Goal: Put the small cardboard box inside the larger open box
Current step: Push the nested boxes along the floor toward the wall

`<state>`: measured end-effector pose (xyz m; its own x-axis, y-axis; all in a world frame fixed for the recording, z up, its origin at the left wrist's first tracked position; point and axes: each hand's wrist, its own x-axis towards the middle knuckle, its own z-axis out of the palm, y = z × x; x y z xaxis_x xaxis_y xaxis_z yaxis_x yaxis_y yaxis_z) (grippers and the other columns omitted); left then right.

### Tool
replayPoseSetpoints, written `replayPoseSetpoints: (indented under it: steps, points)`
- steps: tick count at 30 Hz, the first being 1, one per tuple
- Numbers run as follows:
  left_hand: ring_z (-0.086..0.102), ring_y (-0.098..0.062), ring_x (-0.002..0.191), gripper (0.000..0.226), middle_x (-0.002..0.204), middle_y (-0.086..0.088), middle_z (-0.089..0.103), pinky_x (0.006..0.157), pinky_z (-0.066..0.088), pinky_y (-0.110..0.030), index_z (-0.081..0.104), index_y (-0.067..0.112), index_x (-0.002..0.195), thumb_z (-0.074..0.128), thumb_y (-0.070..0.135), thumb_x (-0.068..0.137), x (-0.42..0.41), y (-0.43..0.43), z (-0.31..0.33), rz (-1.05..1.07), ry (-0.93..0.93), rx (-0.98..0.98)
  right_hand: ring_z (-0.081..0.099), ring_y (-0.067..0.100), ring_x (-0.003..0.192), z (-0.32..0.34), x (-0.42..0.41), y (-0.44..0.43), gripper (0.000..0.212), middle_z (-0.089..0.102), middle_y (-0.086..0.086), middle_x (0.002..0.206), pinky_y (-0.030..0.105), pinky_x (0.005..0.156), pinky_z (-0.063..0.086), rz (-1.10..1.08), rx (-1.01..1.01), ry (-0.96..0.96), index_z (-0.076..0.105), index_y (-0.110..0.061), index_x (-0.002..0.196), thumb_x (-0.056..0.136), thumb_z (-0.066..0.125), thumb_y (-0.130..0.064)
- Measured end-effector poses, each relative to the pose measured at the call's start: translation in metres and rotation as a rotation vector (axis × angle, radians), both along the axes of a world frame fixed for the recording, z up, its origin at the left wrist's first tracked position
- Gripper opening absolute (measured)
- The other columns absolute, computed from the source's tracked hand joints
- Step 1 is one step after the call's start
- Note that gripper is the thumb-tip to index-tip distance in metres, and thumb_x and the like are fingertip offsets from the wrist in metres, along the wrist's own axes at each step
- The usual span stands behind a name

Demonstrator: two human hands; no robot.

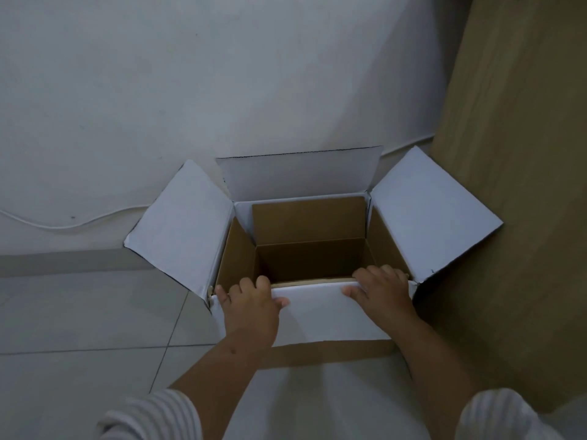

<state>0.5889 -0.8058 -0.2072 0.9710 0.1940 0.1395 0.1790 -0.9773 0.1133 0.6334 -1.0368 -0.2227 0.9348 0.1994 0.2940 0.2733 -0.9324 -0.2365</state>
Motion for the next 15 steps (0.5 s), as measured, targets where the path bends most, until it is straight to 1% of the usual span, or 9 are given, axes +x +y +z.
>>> replayPoseSetpoints:
  steps: [8, 15]
  points:
    - [0.049, -0.028, 0.116, 0.039, 0.114, -0.007, 0.057, 0.113, 0.008, -0.058, 0.048, 0.025, 0.110, 0.051, 0.054, 0.085, 0.021, -0.002, 0.000, 0.002, 0.008, -0.007, 0.048, 0.017, 0.092, 0.001, 0.019, -0.003, 0.029, 0.062, -0.004, 0.098, 0.036, 0.083, 0.030, 0.003, 0.005, -0.006, 0.057, -0.027, 0.097, 0.087, 0.043, -0.051]
    - [0.050, -0.028, 0.114, 0.037, 0.110, -0.007, 0.057, 0.112, 0.010, -0.059, 0.048, 0.025, 0.107, 0.050, 0.054, 0.085, 0.034, -0.002, -0.003, -0.009, -0.023, -0.009, 0.047, 0.017, 0.089, -0.001, 0.033, -0.003, 0.028, 0.061, -0.004, 0.095, 0.036, 0.080, 0.027, 0.002, 0.012, -0.027, 0.057, -0.027, 0.095, 0.087, 0.043, -0.050]
